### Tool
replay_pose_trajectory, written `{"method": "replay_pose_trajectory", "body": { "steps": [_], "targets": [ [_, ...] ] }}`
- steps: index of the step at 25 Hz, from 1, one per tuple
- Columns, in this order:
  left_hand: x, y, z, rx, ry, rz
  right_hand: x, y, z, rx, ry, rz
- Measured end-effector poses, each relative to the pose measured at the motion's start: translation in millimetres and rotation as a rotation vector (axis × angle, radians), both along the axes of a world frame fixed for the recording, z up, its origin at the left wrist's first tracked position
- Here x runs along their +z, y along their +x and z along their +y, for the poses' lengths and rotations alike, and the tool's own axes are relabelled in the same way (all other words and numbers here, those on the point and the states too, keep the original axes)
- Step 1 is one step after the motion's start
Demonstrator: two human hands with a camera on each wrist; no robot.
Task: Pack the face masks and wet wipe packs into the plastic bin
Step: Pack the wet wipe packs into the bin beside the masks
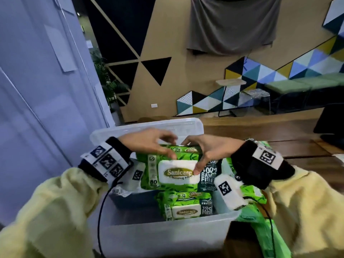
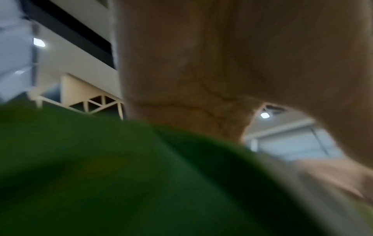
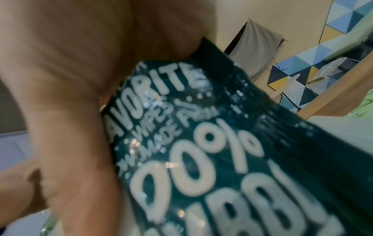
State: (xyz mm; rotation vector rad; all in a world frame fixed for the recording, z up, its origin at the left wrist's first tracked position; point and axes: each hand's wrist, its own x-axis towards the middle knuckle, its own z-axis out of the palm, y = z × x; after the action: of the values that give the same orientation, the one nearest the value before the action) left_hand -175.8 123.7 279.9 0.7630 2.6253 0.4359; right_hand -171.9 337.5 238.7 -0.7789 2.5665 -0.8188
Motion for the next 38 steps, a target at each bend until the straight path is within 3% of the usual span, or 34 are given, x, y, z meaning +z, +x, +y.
{"method": "replay_pose_trajectory", "body": {
  "steps": [2, 5, 8, 12, 16, 21, 24, 26, 29, 32, 34, 38],
  "targets": [
    [-18.0, -8.4, 17.9, -0.067, -0.176, -0.040, -1.9, 1.5, -5.3, 0.014, 0.078, 0.036],
    [-35.5, -17.6, 26.0, -0.095, -0.160, -0.040, -11.2, 5.3, -6.3, 0.011, 0.146, 0.077],
    [-54.2, -19.3, 28.6, -0.084, -0.206, -0.035, -19.3, 15.2, 19.4, -0.058, -0.028, 0.122],
    [-83.4, -19.5, 26.4, -0.112, -0.302, -0.074, -57.8, 26.0, 111.7, -0.446, -0.631, 0.027],
    [-107.4, -20.6, 36.3, -0.204, -0.420, -0.115, -151.2, 18.0, 183.7, -0.973, -0.723, -0.209],
    [-142.5, -17.0, 65.1, -0.277, -0.503, -0.160, -239.3, 9.1, 197.6, -1.283, -0.956, -0.594],
    [-165.3, -8.5, 74.0, -0.335, -0.532, -0.121, -270.2, -4.9, 207.1, -1.470, -1.179, -0.585],
    [-178.2, -2.2, 72.2, -0.348, -0.536, -0.034, -276.8, -18.9, 213.1, -1.606, -1.212, -0.547],
    [-191.6, 7.1, 63.1, -0.388, -0.563, 0.125, -267.5, -28.5, 216.7, -1.557, -1.237, -0.642],
    [-195.0, 7.1, 55.9, -0.337, -0.472, 0.120, -262.4, -33.7, 222.1, -1.445, -1.246, -0.782],
    [-195.0, 4.0, 53.1, -0.342, -0.415, 0.076, -278.9, -36.6, 230.0, -1.480, -1.154, -0.752],
    [-199.1, -5.8, 53.0, -0.368, -0.337, 0.015, -300.1, -39.3, 251.6, -1.488, -1.289, -0.688]
  ]
}}
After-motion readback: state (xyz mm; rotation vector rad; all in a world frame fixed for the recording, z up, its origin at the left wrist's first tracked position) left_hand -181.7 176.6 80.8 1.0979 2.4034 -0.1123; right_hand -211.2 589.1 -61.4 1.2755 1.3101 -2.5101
